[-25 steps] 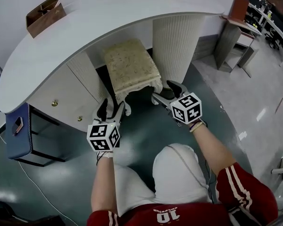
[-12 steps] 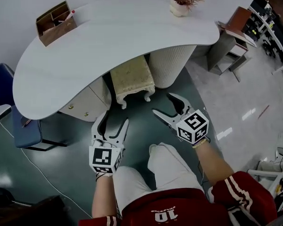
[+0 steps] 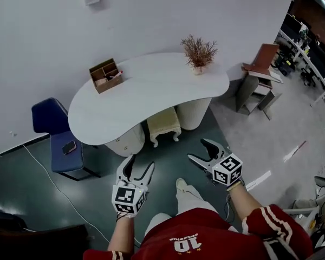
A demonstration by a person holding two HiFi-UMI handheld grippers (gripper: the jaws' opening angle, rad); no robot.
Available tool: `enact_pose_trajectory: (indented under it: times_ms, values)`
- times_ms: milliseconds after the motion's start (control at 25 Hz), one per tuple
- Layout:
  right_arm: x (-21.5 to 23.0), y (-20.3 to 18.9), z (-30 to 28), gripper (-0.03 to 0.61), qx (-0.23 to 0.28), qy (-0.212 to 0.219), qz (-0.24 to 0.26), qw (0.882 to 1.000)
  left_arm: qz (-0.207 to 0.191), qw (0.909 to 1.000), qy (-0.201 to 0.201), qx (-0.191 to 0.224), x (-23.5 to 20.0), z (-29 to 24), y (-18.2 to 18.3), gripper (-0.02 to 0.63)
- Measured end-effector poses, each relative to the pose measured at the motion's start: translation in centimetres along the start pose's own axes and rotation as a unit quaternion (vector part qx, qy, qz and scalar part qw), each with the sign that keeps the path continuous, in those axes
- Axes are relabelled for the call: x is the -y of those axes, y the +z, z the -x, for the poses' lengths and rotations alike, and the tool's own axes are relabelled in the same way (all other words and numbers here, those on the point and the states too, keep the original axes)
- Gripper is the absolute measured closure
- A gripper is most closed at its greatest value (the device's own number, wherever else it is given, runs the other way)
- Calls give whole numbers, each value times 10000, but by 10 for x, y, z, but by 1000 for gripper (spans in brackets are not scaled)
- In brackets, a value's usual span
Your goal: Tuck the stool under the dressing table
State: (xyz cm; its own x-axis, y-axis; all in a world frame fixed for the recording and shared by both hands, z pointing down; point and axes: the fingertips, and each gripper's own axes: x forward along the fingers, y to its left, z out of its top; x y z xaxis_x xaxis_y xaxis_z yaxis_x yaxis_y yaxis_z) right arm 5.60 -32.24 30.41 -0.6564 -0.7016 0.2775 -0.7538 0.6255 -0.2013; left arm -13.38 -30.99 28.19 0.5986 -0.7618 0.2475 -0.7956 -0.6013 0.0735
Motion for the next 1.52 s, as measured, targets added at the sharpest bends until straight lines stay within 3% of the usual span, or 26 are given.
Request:
enact_pose_trajectory:
  times_ms: [280, 560, 880, 1160, 1360, 1440, 1520]
  values:
    - [-78, 83, 82, 238, 415, -91, 585, 9974, -312, 9980, 74, 545, 29, 108, 95, 337]
    - [-116, 127, 143, 238, 958, -107, 673, 9931, -158, 9916, 529, 1171, 50, 181, 146, 339]
    - [-85, 157, 232, 248, 1408, 41, 507, 9887, -37, 9805, 1318, 1454, 113, 219, 154, 351]
    - [-53, 152, 311, 278, 1350, -14, 720, 9882, -70, 9812, 1412, 1314, 202, 224, 151, 454]
    - [-58, 152, 344, 403, 1492, 111, 777, 9857, -271, 9779, 1533, 1397, 251, 226, 159, 542]
    - [-64, 152, 356, 459, 1551, 148, 799, 9845, -416, 9770, 1535, 1423, 267, 227, 162, 606]
    - [-69, 154, 366, 550, 1640, 199, 826, 9828, -571, 9770, 1464, 1443, 279, 227, 166, 611]
